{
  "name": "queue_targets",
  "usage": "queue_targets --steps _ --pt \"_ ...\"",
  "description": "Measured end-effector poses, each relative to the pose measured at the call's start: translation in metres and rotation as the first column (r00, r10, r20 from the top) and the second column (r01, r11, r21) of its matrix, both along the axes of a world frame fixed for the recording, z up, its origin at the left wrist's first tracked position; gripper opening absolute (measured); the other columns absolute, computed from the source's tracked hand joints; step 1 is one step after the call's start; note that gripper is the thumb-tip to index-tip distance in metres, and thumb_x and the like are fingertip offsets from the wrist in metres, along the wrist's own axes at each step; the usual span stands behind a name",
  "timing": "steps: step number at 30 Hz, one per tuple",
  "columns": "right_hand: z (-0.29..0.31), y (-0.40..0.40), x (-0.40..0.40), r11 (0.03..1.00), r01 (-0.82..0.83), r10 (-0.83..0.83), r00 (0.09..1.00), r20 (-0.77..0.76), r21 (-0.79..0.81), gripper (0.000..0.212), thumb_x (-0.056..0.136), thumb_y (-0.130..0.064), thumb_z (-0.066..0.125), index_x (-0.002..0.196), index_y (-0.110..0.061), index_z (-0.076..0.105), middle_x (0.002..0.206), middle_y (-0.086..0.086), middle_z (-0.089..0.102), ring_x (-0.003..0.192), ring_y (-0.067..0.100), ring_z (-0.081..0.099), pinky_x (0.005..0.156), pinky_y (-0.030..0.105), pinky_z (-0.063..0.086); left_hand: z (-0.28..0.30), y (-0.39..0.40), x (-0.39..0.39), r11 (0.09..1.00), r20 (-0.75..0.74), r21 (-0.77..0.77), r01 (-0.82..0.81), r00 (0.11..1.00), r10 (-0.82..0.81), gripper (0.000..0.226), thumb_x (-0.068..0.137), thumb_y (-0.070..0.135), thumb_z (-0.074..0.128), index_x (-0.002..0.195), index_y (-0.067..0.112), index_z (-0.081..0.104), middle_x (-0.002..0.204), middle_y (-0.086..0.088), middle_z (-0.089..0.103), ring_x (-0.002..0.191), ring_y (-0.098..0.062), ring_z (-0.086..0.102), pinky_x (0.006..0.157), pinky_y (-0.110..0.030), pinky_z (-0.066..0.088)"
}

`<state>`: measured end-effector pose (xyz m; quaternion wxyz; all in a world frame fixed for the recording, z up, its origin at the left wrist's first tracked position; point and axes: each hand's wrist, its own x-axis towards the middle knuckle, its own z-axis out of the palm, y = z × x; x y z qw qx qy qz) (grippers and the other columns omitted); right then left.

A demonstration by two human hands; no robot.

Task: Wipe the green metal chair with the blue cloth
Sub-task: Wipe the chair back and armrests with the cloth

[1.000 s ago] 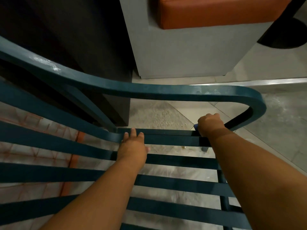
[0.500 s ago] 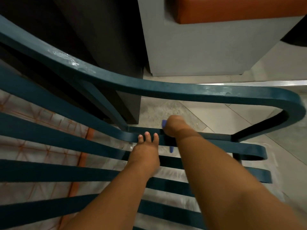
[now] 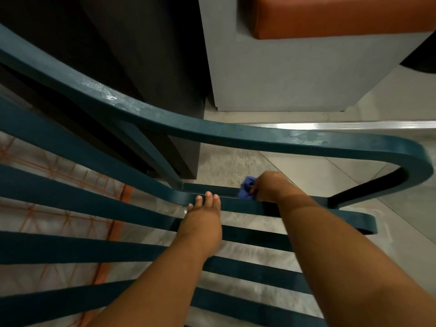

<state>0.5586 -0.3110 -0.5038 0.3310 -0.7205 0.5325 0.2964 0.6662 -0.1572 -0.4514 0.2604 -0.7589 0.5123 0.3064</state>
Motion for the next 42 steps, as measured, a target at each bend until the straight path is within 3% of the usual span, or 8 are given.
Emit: queue_targets --steps 9,13,18,23,30,35,38,42 --pt "0.022 -0.010 -0.091 0.955 0.181 -0.205 0.975 -0.084 -0.237 0.026 0.085 -0.023 0.064 0.109 -0.011 0.065 0.094 0.009 0.057 0.084 0.025 0.053 0.073 0.034 0.041 0.005 0.004 0.002 1.000 -0.015 -0.017 0.008 1.000 -0.008 0.098 0.087 -0.003 0.055 0.150 0.019 -0.017 0.158 -0.003 -0.022 0.147 -0.026 -0.011 0.119 -0.048 0.002" --pt "0.046 0.003 -0.091 0.834 0.397 -0.298 0.908 0.294 -0.383 0.017 0.080 -0.012 0.069 0.088 -0.015 0.054 0.093 0.006 0.055 0.080 0.021 0.050 0.071 0.032 0.042 0.014 0.019 0.009 0.998 -0.112 -0.051 -0.031 0.993 0.025 0.094 0.089 -0.006 0.047 0.150 0.024 -0.018 0.156 0.004 -0.028 0.146 -0.021 -0.017 0.117 -0.053 -0.001" --pt "0.087 0.059 -0.096 0.645 0.762 -0.421 0.302 0.855 0.049 0.021 0.088 -0.005 0.061 0.101 -0.021 0.054 0.099 0.000 0.060 0.089 0.018 0.060 0.074 0.023 0.047 0.027 0.044 0.002 0.968 -0.120 -0.185 -0.171 0.981 0.151 0.091 0.091 -0.001 0.047 0.149 0.020 -0.021 0.156 0.001 -0.028 0.145 -0.021 -0.018 0.119 -0.047 0.000" --pt "0.108 0.114 -0.099 0.302 0.502 -0.760 -0.387 0.523 0.810 0.012 0.094 -0.011 0.050 0.102 -0.012 0.060 0.097 0.012 0.068 0.093 0.027 0.064 0.076 0.036 0.052 0.054 0.068 -0.025 0.926 -0.230 -0.209 -0.314 0.936 0.265 0.087 0.092 -0.001 0.045 0.150 0.021 -0.017 0.157 0.001 -0.024 0.146 -0.018 -0.016 0.120 -0.043 -0.001" --pt "0.158 0.160 -0.093 0.075 -0.019 -0.779 -0.625 0.046 0.997 0.070 0.081 -0.023 0.068 0.143 -0.014 0.037 0.140 0.022 0.047 0.125 0.037 0.050 0.099 0.054 0.043 0.120 0.068 -0.033 0.679 -0.348 -0.634 -0.371 0.920 0.178 0.059 0.099 0.016 0.040 0.152 0.026 0.015 0.160 0.007 0.012 0.146 -0.010 0.006 0.119 -0.031 0.015" --pt "0.250 0.152 -0.086 0.451 0.395 -0.607 -0.522 0.599 0.801 0.026 0.098 -0.025 0.043 0.121 -0.024 0.054 0.112 0.008 0.067 0.102 0.025 0.066 0.084 0.044 0.055 0.160 0.045 -0.030 0.357 -0.160 -0.919 -0.166 0.986 0.048 0.050 0.085 0.011 0.052 0.135 0.017 0.048 0.134 -0.006 0.047 0.124 -0.024 0.041 0.098 -0.035 0.040" --pt "0.273 0.135 -0.069 0.576 0.811 -0.128 -0.034 0.991 0.102 0.020 0.097 -0.020 0.050 0.113 -0.029 0.056 0.103 -0.011 0.063 0.095 0.002 0.060 0.082 0.015 0.047 0.174 0.029 -0.029 0.267 -0.150 -0.949 -0.166 0.985 0.079 0.051 0.084 0.007 0.050 0.134 0.014 0.049 0.134 -0.007 0.045 0.124 -0.025 0.040 0.104 -0.039 0.038" --pt "0.246 0.113 -0.030 0.573 0.538 0.146 0.675 0.724 -0.618 0.045 0.093 -0.012 0.053 0.135 -0.027 0.048 0.139 0.001 0.045 0.111 0.015 0.047 0.090 0.026 0.045 0.176 0.020 -0.034 0.244 -0.163 -0.952 -0.187 0.980 0.115 0.059 0.081 0.000 0.051 0.138 0.012 0.045 0.137 -0.009 0.045 0.126 -0.026 0.038 0.106 -0.039 0.036"
